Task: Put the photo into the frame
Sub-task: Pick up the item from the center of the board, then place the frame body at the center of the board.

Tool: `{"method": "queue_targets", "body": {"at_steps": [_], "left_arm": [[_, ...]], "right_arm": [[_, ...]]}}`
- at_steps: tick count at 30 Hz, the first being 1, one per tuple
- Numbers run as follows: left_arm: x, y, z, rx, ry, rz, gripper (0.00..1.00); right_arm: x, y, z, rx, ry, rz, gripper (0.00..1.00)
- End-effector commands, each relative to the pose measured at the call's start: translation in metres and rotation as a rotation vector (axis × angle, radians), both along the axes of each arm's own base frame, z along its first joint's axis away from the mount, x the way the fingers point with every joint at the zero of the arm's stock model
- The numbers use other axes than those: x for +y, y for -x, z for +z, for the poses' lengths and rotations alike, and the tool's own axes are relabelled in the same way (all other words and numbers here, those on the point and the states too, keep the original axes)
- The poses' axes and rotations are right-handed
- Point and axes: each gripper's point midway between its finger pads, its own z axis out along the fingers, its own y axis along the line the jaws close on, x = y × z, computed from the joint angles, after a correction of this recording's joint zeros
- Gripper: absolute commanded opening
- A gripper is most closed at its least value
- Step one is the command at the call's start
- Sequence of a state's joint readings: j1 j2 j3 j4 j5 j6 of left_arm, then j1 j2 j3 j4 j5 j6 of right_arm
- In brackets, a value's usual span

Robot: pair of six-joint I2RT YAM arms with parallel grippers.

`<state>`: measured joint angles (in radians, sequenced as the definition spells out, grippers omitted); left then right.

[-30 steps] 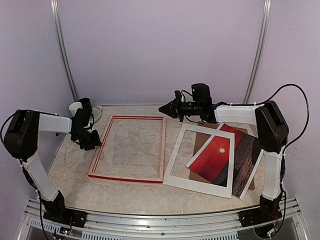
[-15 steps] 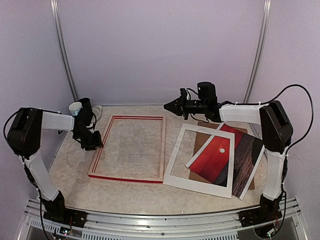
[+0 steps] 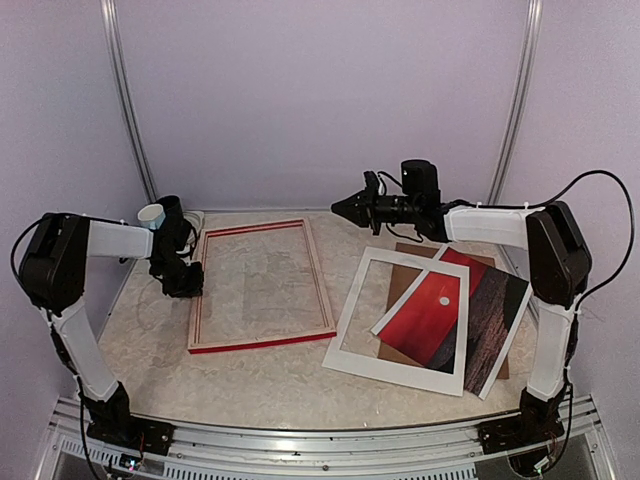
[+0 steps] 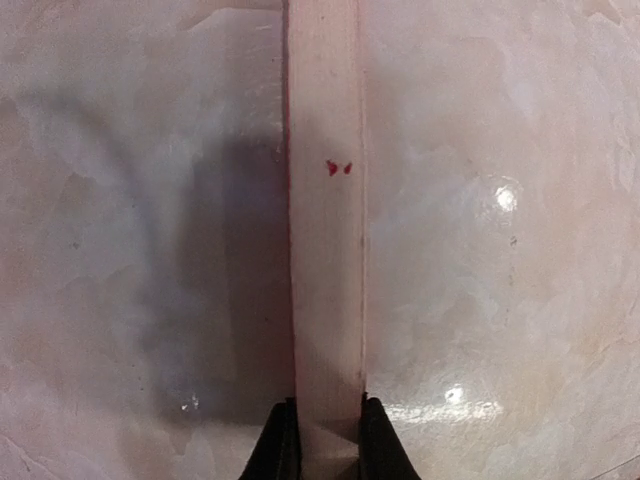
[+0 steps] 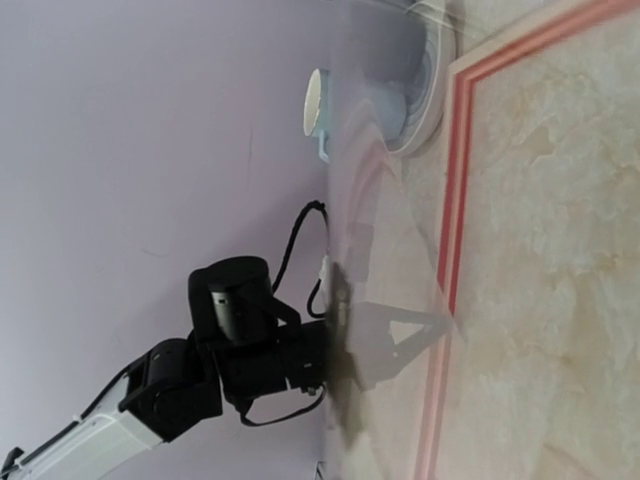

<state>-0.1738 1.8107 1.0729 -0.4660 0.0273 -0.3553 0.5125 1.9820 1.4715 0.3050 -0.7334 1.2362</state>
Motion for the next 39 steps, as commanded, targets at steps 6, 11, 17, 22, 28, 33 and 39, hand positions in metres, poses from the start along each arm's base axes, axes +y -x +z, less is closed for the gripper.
{"method": "queue_targets", "body": {"at_steps": [6,11,17,22,28,33,39], "left_arm": [[0.013,-0.009,0.006,0.009,-0.094,-0.009,0.00],[0.009,-0.005,0.010,0.003,-0.083,-0.046,0.00],[0.007,0.003,0.031,-0.041,-0.142,-0.092,0.00],[0.007,0.007,0.037,-0.034,-0.180,-0.145,0.00],[0.012,0.003,0.031,0.004,-0.257,-0.189,0.00],[0.022,-0.009,0.033,0.046,-0.375,-0.211,0.00],[0.009,-0.021,0.042,0.029,-0.350,-0.275,0.00]], "right_arm": [[-0.007,0.003,0.038,-0.072,-0.046,0.018,0.00],[-0.009,0.001,0.045,-0.080,-0.055,0.030,0.00],[-0.018,0.001,0.052,-0.095,-0.066,0.047,0.00],[-0.025,0.004,0.061,-0.110,-0.090,0.076,0.00],[-0.046,0.007,0.087,-0.155,-0.136,0.068,0.00],[-0.067,0.003,0.093,-0.172,-0.137,0.038,0.00],[-0.074,0.005,0.089,-0.166,-0.140,0.040,0.00]]}}
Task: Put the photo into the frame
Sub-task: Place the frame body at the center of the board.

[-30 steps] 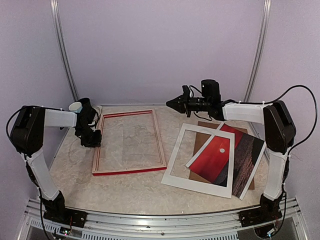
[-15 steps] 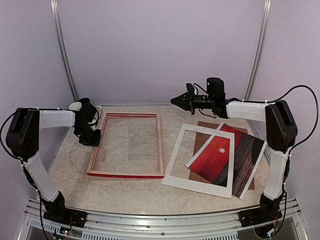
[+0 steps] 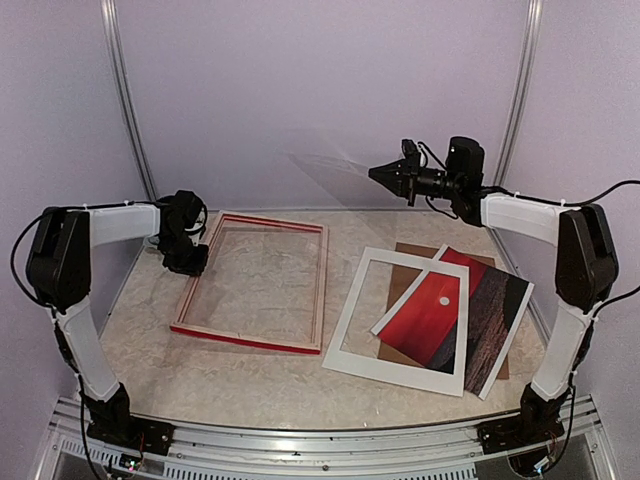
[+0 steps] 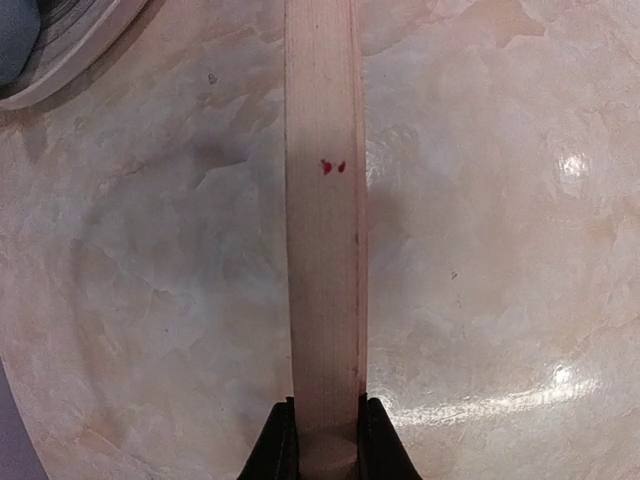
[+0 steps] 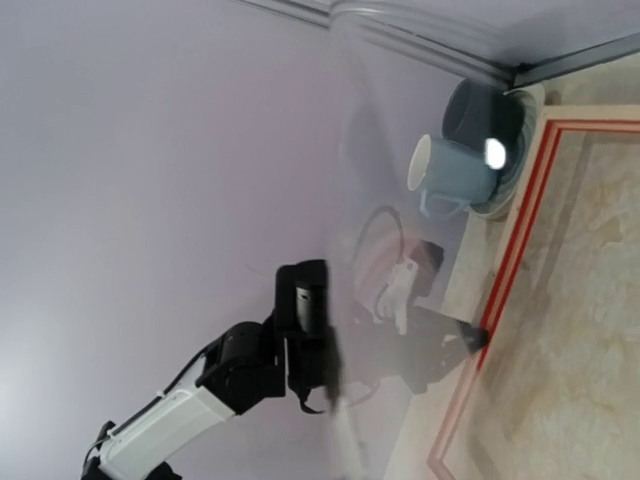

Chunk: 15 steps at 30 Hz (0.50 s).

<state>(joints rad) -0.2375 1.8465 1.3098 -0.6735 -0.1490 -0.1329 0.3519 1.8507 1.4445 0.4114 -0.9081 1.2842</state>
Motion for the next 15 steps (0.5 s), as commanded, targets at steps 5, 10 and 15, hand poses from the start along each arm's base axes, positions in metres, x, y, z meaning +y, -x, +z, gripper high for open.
{"method": "queue_targets", "body": {"at_steps": [5,10,15], "left_arm": [[-0.003,0.012,-0.005,0.051,-0.082,-0.116,0.00],[-0.037,0.024,-0.007,0.038,-0.083,-0.227,0.00],[-0.046,0.032,-0.014,0.058,-0.134,-0.258,0.00]], "right_arm": [[-0.007,0.010,0.013,-0.037,-0.023,0.029,0.00],[-0.008,0.010,0.011,-0.030,-0.029,0.034,0.00],[-0.009,0.011,0.008,-0.024,-0.035,0.032,0.00]]}}
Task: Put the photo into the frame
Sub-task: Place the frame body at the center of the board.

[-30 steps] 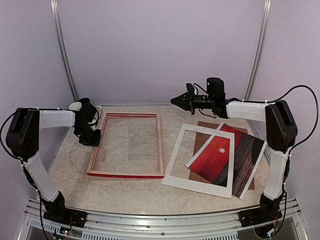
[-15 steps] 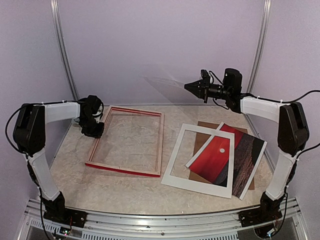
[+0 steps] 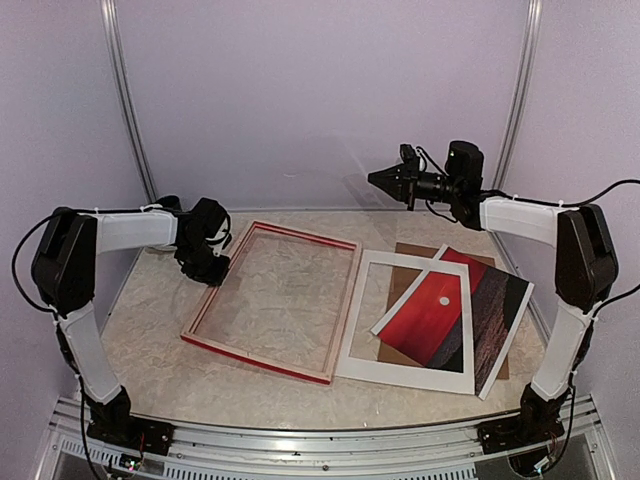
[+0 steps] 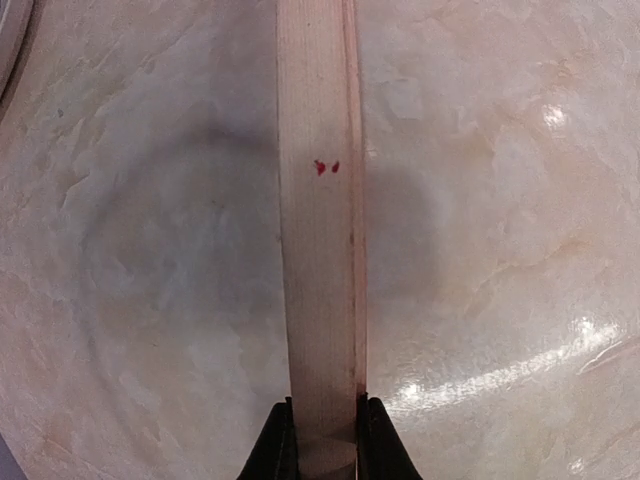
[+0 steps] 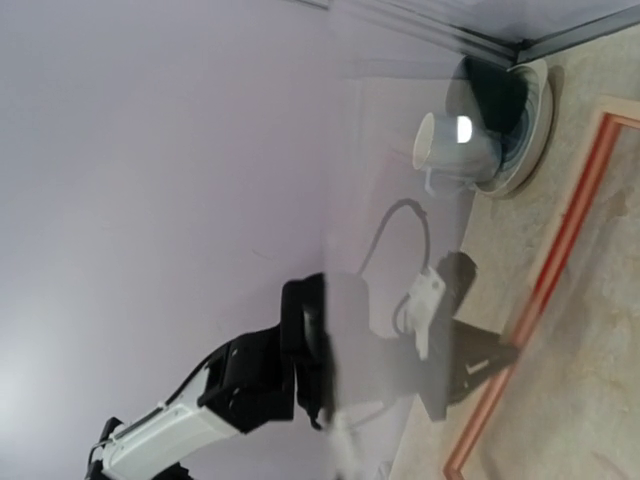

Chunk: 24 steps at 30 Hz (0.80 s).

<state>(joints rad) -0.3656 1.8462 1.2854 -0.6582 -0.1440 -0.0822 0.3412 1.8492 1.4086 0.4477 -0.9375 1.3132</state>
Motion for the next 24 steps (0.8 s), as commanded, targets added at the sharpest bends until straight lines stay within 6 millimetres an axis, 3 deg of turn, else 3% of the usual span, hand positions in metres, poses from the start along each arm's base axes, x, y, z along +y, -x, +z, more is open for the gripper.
{"method": "queue_targets", "body": {"at_steps": [1,9,17,24], "left_arm": [[0.006,0.015,-0.008,0.038,-0.119,-0.078,0.00],[0.003,0.025,-0.017,0.063,-0.063,0.025,0.00],[0.001,0.036,-0.032,0.088,0.002,0.138,0.00],[0.006,0.040,-0.036,0.089,0.029,0.167,0.00]], "right_arm": [[-0.005,0.008,0.016,-0.049,-0.027,0.012,0.00],[-0.006,0.009,0.015,-0.050,-0.023,0.009,0.00],[-0.006,0.011,0.005,-0.027,-0.010,-0.001,0.00],[0.005,0.014,-0.010,0.007,0.011,0.015,0.00]]}}
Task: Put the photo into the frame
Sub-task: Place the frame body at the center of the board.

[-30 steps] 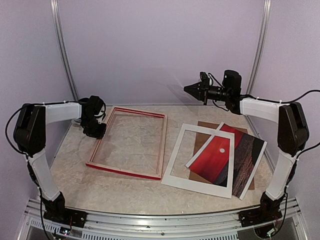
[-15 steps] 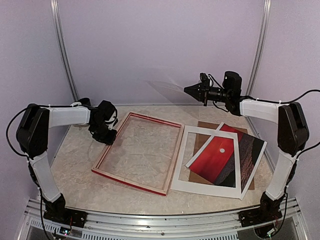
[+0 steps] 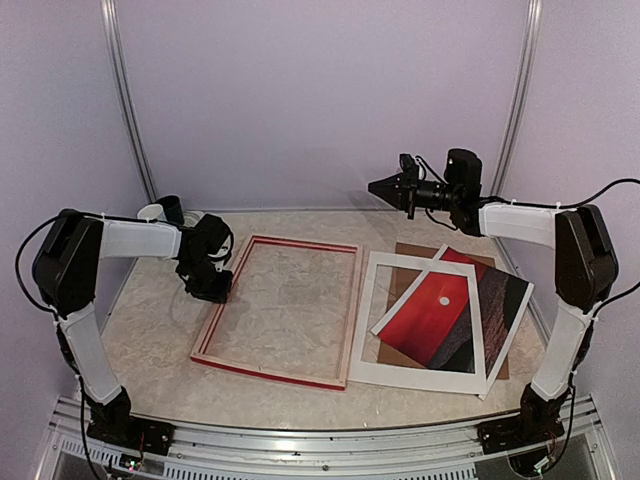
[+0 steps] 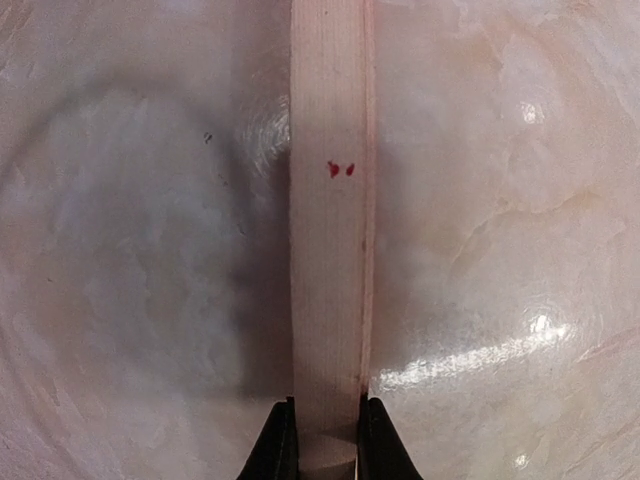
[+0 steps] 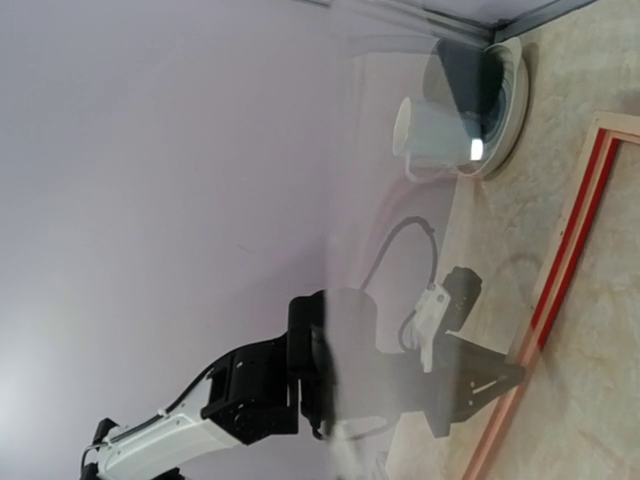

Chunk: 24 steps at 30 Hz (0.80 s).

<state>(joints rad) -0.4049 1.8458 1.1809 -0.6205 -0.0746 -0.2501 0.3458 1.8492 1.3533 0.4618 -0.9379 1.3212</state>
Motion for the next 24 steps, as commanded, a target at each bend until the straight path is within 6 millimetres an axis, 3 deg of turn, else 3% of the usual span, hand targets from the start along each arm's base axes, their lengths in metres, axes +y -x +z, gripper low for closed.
{"method": "queue_targets", "body": {"at_steps": [1,6,14,17,24], "left_arm": [[0.024,0.009,-0.007,0.011,-0.058,0.071,0.00],[0.033,0.018,-0.016,0.024,-0.028,0.102,0.01],[0.040,0.016,-0.007,-0.003,0.081,0.131,0.37],[0.036,0.014,0.003,-0.018,0.138,0.121,0.44],[0.024,0.004,0.038,-0.094,0.255,0.134,0.66]], "right_arm": [[0.007,0.010,0.008,-0.034,0.005,0.011,0.00],[0.026,0.013,-0.014,0.004,0.037,0.032,0.00],[0.056,0.014,-0.038,0.053,0.063,0.055,0.00],[0.060,0.013,-0.045,0.078,0.059,0.054,0.00],[0.067,0.014,-0.037,0.094,0.025,0.044,0.00]]}}
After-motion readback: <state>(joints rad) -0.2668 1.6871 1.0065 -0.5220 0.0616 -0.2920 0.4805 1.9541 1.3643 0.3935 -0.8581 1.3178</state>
